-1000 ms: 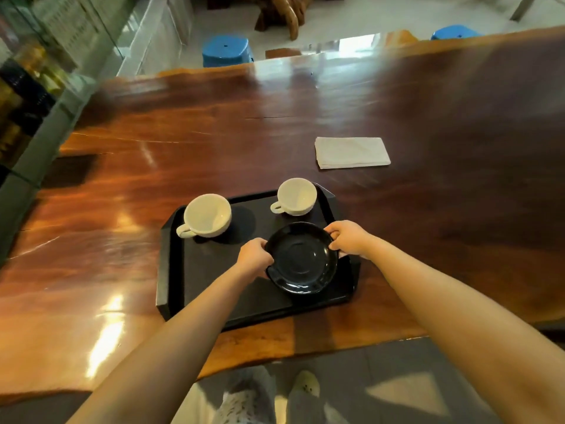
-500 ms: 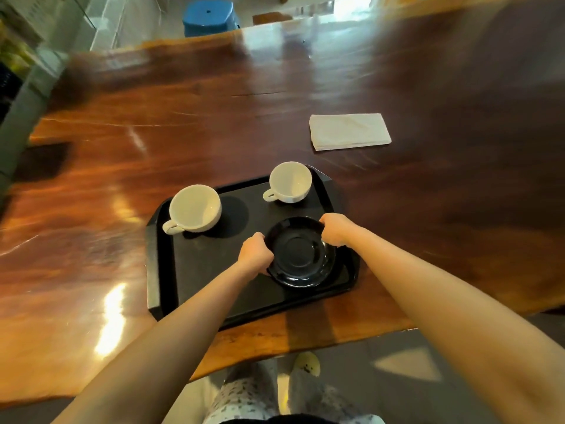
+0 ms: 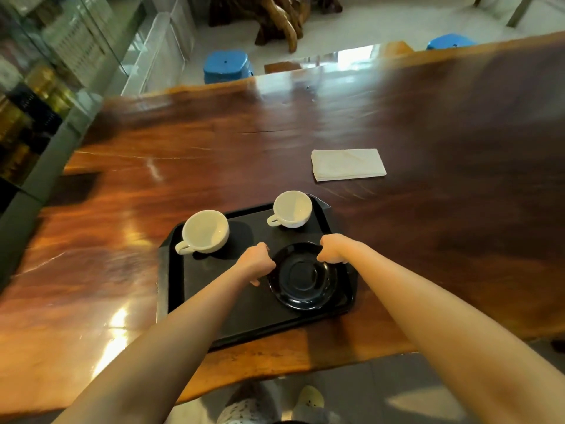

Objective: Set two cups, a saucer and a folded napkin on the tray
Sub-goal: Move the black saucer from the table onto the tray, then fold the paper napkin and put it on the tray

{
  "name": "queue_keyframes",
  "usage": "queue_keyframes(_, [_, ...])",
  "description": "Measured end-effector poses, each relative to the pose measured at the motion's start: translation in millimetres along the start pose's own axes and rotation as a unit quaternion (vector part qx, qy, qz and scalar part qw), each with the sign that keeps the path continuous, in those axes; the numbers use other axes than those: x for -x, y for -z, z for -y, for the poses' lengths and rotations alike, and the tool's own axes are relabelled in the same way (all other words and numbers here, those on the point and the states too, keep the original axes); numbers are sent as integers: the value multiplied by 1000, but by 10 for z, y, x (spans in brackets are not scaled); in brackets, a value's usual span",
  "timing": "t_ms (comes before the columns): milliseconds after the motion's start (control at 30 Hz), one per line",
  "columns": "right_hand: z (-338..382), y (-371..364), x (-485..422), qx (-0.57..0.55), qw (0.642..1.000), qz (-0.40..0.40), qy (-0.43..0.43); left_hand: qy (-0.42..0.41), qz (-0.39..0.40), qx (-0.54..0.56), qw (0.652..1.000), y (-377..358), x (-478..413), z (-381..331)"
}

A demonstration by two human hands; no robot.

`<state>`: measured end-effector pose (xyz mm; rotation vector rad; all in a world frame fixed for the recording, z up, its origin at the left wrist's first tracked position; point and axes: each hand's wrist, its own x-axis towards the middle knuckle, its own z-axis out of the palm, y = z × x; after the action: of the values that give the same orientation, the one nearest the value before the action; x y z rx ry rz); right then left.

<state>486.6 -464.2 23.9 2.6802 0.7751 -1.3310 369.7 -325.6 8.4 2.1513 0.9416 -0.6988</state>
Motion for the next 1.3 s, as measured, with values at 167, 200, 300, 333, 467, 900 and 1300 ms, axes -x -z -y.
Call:
queue_keyframes(167, [-72, 253, 262, 13, 998, -30, 47, -29, 7, -68, 997, 322, 243, -194])
queue_keyframes(200, [-85, 325, 325, 18, 998, -33, 55, -34, 10, -75, 997, 385, 285, -243])
queue_keyframes(300, [-115, 564, 470, 44, 996, -51, 66, -48, 19, -71, 996, 578, 348, -388])
queue_keyframes(333, [-115, 649, 509, 54, 995, -58, 65, -55, 21, -69, 996, 647, 358, -438])
queue_keyframes(467, [-103, 983, 644, 64, 993, -77, 54, -91, 27, -57, 994, 929, 347, -639])
queue_keyframes(900, [-189, 1421, 689, -37, 991, -126, 15, -184, 25, -116, 976, 1290, 54, -1145])
queue_keyframes(1300, [-991, 1504, 79, 60, 991, -113, 32, -160, -3, -37, 986, 806, -468, -1595])
